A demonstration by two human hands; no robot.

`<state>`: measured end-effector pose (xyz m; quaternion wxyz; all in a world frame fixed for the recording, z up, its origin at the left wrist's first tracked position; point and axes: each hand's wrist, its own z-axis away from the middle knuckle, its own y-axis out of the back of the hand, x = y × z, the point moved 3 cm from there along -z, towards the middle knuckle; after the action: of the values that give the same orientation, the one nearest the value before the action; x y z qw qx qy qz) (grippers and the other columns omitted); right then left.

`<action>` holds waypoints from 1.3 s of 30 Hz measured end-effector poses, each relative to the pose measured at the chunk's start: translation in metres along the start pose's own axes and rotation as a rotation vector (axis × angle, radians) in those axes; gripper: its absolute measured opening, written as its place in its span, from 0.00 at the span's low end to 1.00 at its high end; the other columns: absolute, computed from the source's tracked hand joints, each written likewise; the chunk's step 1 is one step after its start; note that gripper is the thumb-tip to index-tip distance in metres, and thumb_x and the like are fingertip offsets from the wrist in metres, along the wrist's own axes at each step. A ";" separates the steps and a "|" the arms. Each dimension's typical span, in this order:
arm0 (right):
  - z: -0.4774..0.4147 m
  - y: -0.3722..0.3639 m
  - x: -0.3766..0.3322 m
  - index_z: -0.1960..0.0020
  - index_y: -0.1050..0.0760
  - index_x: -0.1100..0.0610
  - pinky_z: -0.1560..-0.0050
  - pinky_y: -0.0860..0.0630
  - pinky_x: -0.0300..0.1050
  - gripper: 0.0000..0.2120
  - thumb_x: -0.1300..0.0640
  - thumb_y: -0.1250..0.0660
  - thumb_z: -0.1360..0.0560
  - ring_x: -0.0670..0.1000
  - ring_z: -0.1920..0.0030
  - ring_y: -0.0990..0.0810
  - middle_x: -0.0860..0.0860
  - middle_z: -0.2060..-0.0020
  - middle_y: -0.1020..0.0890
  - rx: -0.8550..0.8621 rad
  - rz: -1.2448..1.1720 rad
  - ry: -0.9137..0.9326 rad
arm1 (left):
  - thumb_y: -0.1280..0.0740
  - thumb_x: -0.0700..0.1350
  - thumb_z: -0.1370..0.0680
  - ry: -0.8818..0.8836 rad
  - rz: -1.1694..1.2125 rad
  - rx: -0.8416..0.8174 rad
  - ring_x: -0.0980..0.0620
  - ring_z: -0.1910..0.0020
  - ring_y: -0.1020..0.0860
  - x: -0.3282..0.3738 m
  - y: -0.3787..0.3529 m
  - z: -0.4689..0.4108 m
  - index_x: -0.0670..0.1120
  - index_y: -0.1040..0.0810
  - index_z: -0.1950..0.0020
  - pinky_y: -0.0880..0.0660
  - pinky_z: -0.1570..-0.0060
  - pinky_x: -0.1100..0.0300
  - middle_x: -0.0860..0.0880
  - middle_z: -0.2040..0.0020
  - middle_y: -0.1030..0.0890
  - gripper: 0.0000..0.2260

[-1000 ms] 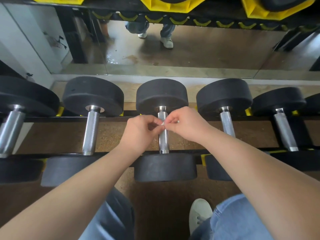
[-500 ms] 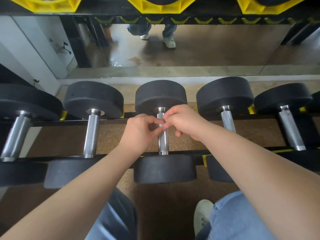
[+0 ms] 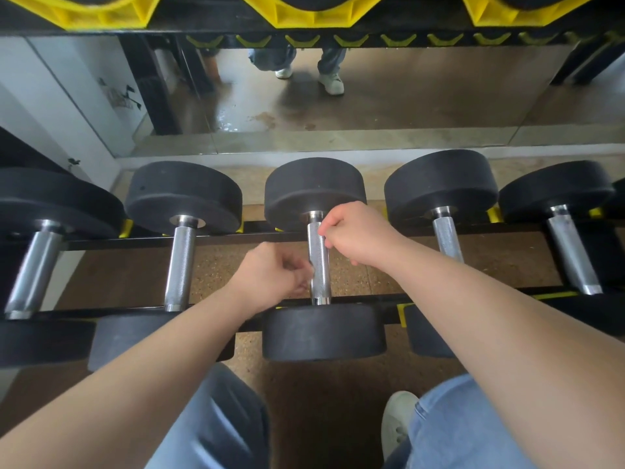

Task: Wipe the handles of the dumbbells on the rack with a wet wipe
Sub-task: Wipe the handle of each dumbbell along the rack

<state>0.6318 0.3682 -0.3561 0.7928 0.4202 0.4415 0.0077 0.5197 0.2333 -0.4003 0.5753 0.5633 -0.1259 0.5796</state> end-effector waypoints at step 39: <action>-0.014 0.007 0.003 0.54 0.16 0.49 0.69 0.22 0.43 0.12 0.62 0.36 0.25 0.55 0.69 0.22 0.52 0.60 0.15 -0.073 -0.011 0.009 | 0.32 0.30 0.21 0.265 0.153 -0.468 0.48 0.52 0.14 -0.013 -0.013 -0.037 0.37 0.18 0.39 0.18 0.46 0.55 0.40 0.49 0.13 0.11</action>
<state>0.6261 0.3829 -0.3568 0.8056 0.3886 0.4467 0.0214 0.5074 0.2593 -0.4298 0.6557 0.3231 -0.2222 0.6452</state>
